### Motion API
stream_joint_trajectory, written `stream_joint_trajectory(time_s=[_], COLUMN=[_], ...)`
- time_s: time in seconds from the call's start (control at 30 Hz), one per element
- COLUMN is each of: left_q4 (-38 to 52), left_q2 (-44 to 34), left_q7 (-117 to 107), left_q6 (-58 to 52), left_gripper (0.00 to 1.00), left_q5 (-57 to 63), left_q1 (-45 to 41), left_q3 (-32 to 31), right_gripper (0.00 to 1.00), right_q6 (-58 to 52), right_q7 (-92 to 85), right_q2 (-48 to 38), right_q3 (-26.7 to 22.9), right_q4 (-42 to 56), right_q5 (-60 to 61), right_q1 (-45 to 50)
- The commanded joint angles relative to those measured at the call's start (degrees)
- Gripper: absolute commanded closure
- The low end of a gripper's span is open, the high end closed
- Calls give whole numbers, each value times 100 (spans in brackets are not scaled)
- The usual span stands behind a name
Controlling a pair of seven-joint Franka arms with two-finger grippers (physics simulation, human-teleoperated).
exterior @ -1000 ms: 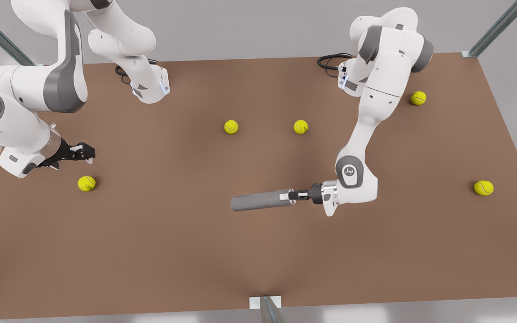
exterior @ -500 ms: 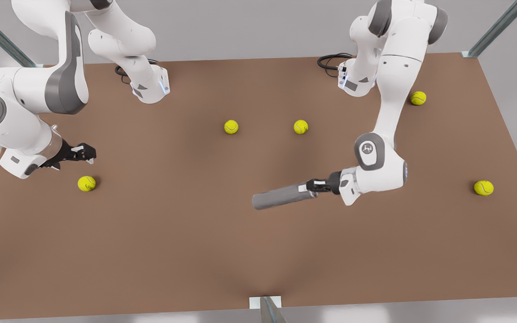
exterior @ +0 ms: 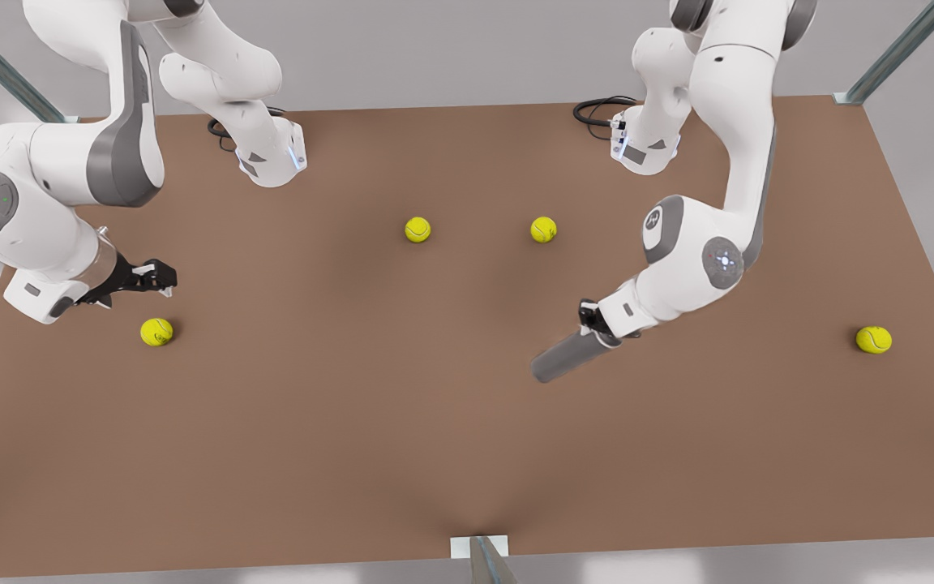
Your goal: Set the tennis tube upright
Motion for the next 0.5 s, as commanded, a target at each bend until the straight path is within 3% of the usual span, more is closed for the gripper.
stream_joint_trajectory(time_s=[0.0,0.33,0.47], left_q4=[60,218,209], left_q2=[-7,292,608], left_q7=[-445,-489,-665], left_q6=[-17,27,80], left_gripper=[78,78,77], left_q5=[1081,2751,2716], left_q1=[-51,-104,-104], left_q3=[0,0,-9], right_gripper=[0,0,0], right_q6=[-4,66,40], right_q7=[-12,-12,-12], right_q2=[-4,5,-4], right_q3=[0,0,8], right_q4=[0,-53,-53], right_q5=[-5,-5,-5], right_q1=[-12,-3,-3])
